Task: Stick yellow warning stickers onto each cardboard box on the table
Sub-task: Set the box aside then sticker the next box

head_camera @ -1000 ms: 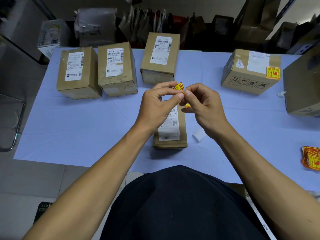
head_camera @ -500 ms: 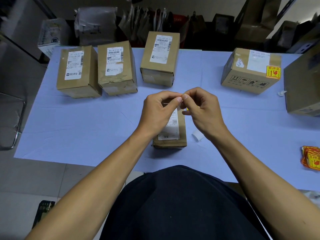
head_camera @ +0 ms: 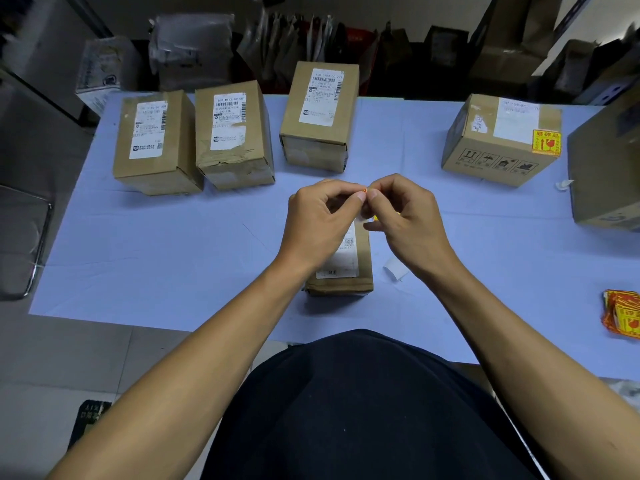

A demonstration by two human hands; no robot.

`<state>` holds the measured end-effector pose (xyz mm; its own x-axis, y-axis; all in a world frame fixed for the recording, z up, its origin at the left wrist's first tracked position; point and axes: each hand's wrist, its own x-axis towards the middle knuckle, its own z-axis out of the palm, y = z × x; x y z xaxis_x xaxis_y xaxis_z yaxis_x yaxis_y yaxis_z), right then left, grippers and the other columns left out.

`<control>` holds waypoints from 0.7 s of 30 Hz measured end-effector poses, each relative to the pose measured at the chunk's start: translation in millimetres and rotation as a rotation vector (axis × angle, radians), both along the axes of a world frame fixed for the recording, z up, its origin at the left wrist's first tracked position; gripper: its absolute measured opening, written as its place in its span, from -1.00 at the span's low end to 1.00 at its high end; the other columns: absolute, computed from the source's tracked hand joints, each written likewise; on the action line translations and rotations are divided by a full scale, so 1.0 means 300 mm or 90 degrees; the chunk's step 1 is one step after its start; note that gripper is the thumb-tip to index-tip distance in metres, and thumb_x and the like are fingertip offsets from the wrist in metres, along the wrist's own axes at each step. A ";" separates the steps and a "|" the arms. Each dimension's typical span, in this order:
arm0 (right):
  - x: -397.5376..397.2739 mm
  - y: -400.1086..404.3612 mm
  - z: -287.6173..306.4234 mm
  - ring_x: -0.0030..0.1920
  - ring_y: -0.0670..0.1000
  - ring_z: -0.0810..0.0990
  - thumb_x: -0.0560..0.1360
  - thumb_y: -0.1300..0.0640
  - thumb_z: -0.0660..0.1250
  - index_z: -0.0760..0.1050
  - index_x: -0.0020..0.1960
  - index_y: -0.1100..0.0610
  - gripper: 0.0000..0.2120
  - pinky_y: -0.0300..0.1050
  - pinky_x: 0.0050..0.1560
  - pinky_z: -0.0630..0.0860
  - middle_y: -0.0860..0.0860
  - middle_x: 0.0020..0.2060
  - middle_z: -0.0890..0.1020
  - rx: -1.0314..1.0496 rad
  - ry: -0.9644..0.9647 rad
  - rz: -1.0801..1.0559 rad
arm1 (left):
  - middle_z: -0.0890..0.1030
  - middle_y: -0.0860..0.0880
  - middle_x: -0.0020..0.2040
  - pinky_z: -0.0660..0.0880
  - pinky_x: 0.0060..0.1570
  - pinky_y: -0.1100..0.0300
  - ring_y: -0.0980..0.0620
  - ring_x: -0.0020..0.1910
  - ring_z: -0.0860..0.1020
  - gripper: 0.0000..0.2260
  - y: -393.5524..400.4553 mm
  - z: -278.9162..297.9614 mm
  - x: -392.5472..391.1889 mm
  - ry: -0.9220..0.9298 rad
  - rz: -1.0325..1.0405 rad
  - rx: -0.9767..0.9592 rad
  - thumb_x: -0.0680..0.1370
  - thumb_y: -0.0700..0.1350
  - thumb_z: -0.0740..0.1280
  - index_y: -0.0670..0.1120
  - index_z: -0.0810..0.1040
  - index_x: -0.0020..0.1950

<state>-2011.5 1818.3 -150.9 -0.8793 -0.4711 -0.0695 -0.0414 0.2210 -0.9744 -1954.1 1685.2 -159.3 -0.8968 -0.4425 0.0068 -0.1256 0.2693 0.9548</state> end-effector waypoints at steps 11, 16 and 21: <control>-0.006 0.001 -0.022 -0.26 0.01 0.60 0.58 0.15 0.27 0.51 -0.14 0.10 -0.86 0.10 -0.14 0.60 -0.06 -0.34 0.62 0.062 0.094 0.003 | 0.70 0.03 -0.15 0.60 -0.06 0.15 0.11 -0.17 0.65 -0.91 0.001 0.021 -0.001 -0.011 -0.008 -0.054 0.52 -0.19 0.41 -0.08 0.72 -0.10; -0.006 0.008 -0.037 -0.26 -0.11 0.51 0.58 0.14 0.29 0.50 -0.14 0.14 -0.86 -0.17 -0.26 0.45 -0.13 -0.35 0.58 0.125 0.189 0.001 | 0.70 0.02 -0.12 0.61 -0.01 0.00 0.06 -0.12 0.67 -0.91 -0.004 0.010 0.001 -0.029 -0.031 -0.031 0.54 -0.16 0.40 -0.09 0.71 -0.07; -0.008 0.017 -0.052 -0.27 -0.03 0.55 0.52 0.03 0.28 0.50 -0.19 0.07 -0.85 0.06 -0.20 0.52 -0.08 -0.37 0.61 0.176 0.203 -0.008 | 0.71 -0.01 -0.11 0.60 0.03 -0.09 0.01 -0.08 0.68 -0.92 0.003 -0.010 0.007 -0.057 -0.047 0.020 0.55 -0.14 0.41 -0.11 0.68 -0.04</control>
